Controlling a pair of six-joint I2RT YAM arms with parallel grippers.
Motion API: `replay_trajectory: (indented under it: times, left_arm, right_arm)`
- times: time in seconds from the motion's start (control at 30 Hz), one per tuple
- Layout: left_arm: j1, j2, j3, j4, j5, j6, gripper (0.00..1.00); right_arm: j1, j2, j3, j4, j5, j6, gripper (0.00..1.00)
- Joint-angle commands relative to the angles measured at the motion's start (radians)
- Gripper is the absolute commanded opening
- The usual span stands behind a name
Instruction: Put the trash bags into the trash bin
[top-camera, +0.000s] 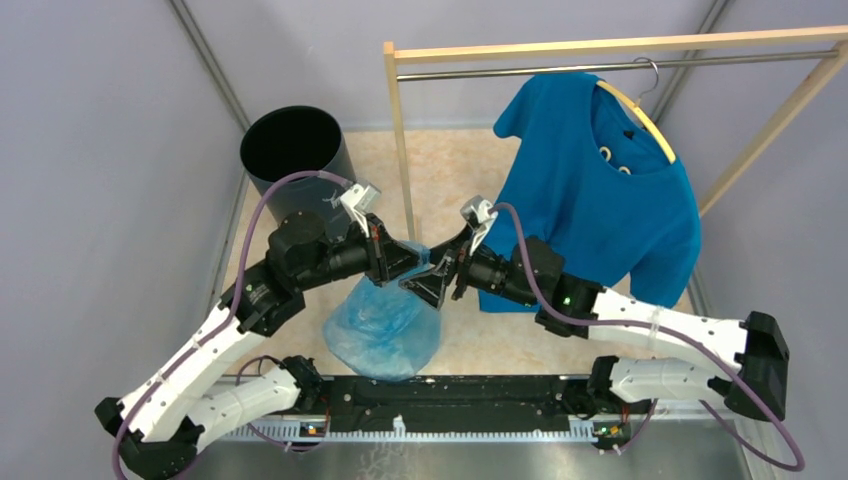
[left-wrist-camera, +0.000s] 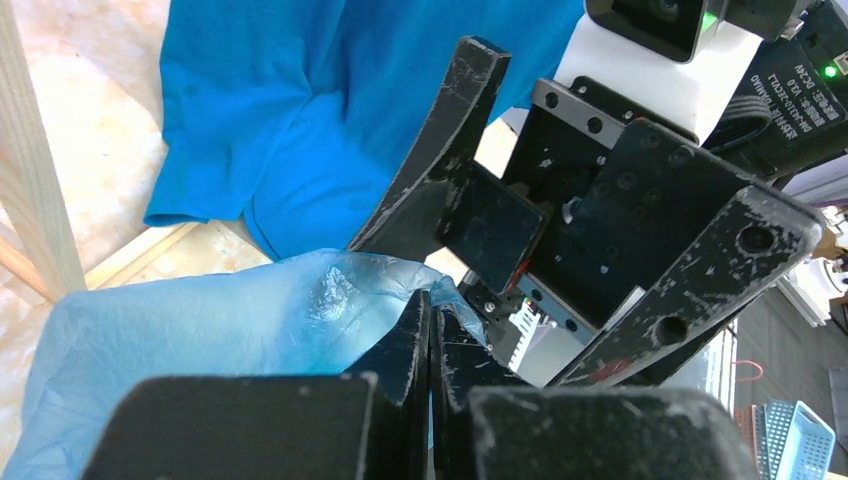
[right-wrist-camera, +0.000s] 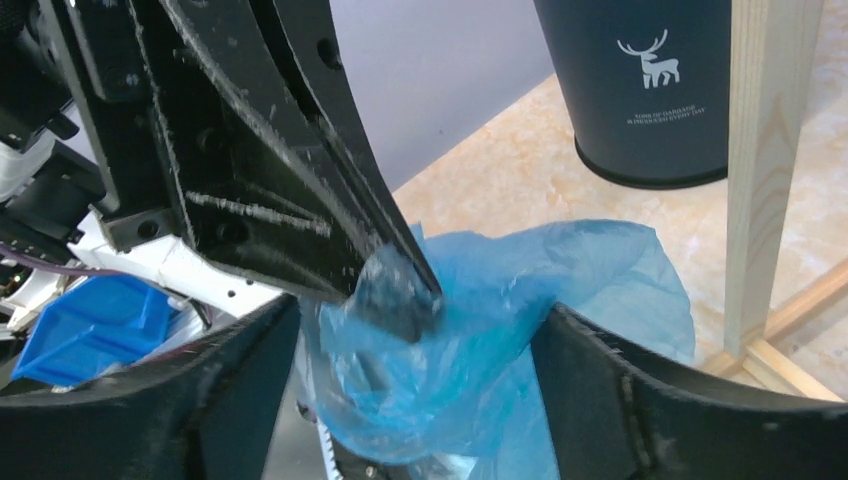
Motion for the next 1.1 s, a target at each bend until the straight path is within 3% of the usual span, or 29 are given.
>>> replay_trajectory:
  times: [0.0, 0.07, 0.13, 0.23, 0.37, 0.47, 0.6, 0.7, 0.8, 0.87, 0.93, 1.07]
  left_arm:
    - [0.0, 0.029, -0.011, 0.06, 0.047, -0.03, 0.0]
    - [0.0, 0.048, 0.002, 0.046, 0.048, -0.023, 0.04]
    - [0.0, 0.053, 0.037, 0.015, 0.035, -0.003, 0.15]
    - [0.001, 0.034, 0.09, -0.058, -0.038, 0.051, 0.51]
    - [0.002, -0.01, 0.152, -0.161, -0.182, 0.12, 0.83]
    - [0.001, -0.025, 0.194, -0.274, -0.46, 0.156, 0.98]
    - [0.001, 0.052, 0.266, -0.409, -0.84, 0.248, 0.99]
    - [0.007, 0.159, 0.317, -0.385, -1.068, 0.316, 0.99]
    - [0.069, 0.276, 0.366, -0.266, -1.094, 0.422, 0.99]
    - [0.178, 0.362, 0.412, -0.199, -1.015, 0.466, 0.99]
    - [0.275, 0.468, 0.487, -0.192, -0.927, 0.456, 0.98]
    - [0.353, 0.665, 0.629, -0.207, -0.843, 0.449, 0.98]
  right_arm:
    - [0.003, 0.064, -0.01, 0.158, 0.013, 0.016, 0.78]
    - [0.002, 0.087, -0.017, 0.194, 0.024, 0.035, 0.52]
    - [0.003, 0.09, -0.035, 0.2, 0.084, 0.063, 0.27]
    - [0.002, 0.065, -0.069, 0.147, 0.181, 0.097, 0.02]
    - [-0.004, -0.006, -0.123, 0.088, 0.237, 0.127, 0.0]
    - [-0.005, -0.08, -0.145, 0.005, 0.271, 0.128, 0.0]
    - [-0.005, -0.213, -0.152, -0.136, 0.335, 0.107, 0.0]
    - [-0.005, -0.317, -0.166, -0.206, 0.376, 0.091, 0.0]
    - [-0.005, -0.4, -0.176, -0.26, 0.407, 0.084, 0.0]
    - [-0.005, -0.437, -0.181, -0.289, 0.41, 0.084, 0.0]
    - [-0.005, -0.46, -0.18, -0.304, 0.403, 0.086, 0.0]
    - [-0.005, -0.474, -0.166, -0.331, 0.383, 0.072, 0.0]
